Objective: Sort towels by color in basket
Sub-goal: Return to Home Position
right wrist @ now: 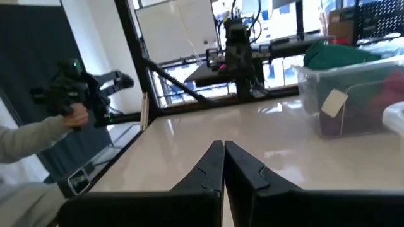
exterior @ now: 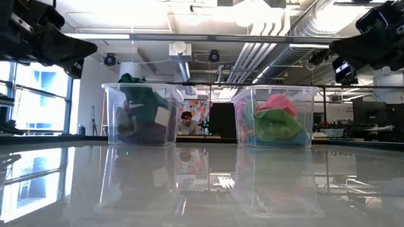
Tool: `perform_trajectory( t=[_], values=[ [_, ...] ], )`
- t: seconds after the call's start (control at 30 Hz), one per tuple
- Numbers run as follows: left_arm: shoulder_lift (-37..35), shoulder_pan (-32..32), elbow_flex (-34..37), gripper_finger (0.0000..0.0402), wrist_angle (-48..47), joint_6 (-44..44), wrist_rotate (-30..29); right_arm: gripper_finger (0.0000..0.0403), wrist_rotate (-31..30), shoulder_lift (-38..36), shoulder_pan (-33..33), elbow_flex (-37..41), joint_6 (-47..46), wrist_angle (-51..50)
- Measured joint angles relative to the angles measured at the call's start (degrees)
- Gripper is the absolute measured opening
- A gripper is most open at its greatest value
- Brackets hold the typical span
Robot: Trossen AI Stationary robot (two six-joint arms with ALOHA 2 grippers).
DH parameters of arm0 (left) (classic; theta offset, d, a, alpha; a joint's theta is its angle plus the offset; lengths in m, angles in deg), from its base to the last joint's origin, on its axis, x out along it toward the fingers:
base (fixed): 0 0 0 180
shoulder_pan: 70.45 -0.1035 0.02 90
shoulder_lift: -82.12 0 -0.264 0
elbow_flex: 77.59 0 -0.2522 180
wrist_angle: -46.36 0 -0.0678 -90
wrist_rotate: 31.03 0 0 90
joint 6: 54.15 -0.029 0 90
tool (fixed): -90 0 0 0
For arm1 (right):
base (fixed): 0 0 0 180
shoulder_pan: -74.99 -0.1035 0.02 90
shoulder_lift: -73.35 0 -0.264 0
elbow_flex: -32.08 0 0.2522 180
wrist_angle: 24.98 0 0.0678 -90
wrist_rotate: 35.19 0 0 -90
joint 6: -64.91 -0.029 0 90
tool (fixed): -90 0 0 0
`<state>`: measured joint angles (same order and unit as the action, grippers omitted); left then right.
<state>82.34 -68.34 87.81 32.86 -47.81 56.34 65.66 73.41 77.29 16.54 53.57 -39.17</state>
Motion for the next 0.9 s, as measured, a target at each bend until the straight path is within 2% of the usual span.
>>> perform_trajectory(
  t=[0.23,0.4,0.5,0.9],
  values=[
    [0.0,0.0,0.2,0.0000,0.8,-2.1,0.2,0.0001,-1.2,0.3,-1.6,1.2,2.5,2.8],
    [0.3,0.0,0.2,0.0000,0.5,-4.5,0.7,0.0000,-6.9,0.3,-1.6,1.2,4.3,1.9],
    [0.9,0.0,0.2,0.0000,0.5,-1.6,0.5,0.0000,-9.8,0.3,-1.6,1.2,4.1,1.6],
    [1.0,0.0,0.2,0.0000,0.5,0.0,0.4,0.0000,-10.3,0.3,-1.6,1.2,3.9,1.6]
  ],
)
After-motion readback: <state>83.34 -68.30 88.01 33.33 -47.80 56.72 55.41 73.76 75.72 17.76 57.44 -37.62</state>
